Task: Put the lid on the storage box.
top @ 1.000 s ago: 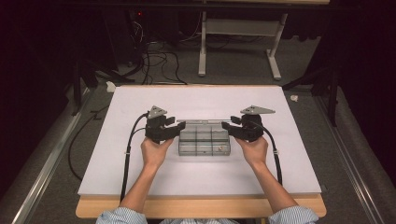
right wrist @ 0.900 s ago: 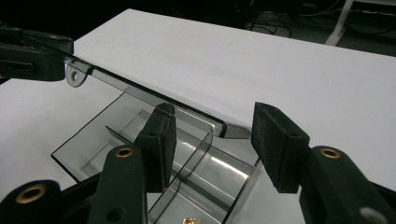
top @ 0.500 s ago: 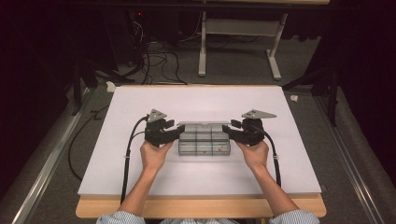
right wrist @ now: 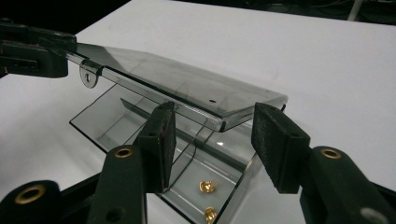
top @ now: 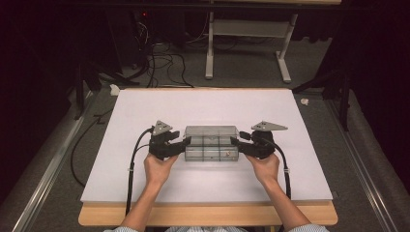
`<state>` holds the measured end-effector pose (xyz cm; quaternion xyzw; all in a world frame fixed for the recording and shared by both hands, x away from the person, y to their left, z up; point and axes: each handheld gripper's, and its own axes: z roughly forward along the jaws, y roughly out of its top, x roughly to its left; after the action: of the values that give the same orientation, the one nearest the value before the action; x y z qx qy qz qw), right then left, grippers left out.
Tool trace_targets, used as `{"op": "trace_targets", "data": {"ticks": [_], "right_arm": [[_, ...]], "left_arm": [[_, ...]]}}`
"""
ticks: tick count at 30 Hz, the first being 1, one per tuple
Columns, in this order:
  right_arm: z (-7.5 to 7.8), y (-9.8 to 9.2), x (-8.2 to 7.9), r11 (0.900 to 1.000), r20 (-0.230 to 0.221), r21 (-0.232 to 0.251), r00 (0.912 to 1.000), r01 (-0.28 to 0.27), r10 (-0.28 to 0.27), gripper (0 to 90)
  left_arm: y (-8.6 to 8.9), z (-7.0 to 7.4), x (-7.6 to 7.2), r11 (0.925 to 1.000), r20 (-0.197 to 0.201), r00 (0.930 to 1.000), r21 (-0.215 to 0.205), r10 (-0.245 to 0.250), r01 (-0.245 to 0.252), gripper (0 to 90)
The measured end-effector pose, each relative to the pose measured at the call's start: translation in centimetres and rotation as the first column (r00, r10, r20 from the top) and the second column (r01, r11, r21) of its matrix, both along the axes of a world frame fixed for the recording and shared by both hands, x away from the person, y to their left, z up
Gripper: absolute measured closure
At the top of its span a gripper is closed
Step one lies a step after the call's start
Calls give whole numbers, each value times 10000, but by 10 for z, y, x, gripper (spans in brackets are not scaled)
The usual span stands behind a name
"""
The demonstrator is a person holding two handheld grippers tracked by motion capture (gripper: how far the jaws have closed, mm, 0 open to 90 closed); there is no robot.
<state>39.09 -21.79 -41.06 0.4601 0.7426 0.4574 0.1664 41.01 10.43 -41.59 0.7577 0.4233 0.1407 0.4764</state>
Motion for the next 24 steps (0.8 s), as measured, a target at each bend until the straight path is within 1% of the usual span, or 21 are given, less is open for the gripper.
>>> {"op": "trace_targets", "data": {"ticks": [8, 12, 15, 17, 21, 22, 24], "right_arm": [[-10, -2, -7, 10000, -183, 67, 9998, 1, 1, 509], [-15, -3, -11, 10000, -195, 18, 9998, 8, -8, 509], [-19, -3, -14, 10000, -269, 11, 9996, 2, -2, 509], [-21, -3, -14, 10000, -233, -20, 9997, -41, 40, 508], [-26, -3, -17, 10000, -350, -3, 9994, -37, 37, 507], [-28, -3, -17, 10000, -388, -34, 9992, -62, 61, 505], [-30, -3, -18, 9999, -409, -105, 9991, -95, 91, 505]], "left_arm": [[1, -9, -7, 9999, -121, 9999, 102, -23, 24, 430], [2, -13, -10, 10000, -196, 9998, 65, -42, 44, 419], [3, -16, -11, 9999, -290, 9995, 128, -105, 109, 411], [3, -19, -12, 9999, -320, 9994, 107, -91, 94, 408], [2, -24, -15, 9999, -426, 9990, 128, -107, 112, 401], [2, -25, -16, 9997, -441, 9989, 196, -136, 144, 401], [1, -27, -17, 9997, -491, 9987, 188, -153, 163, 399]]}}
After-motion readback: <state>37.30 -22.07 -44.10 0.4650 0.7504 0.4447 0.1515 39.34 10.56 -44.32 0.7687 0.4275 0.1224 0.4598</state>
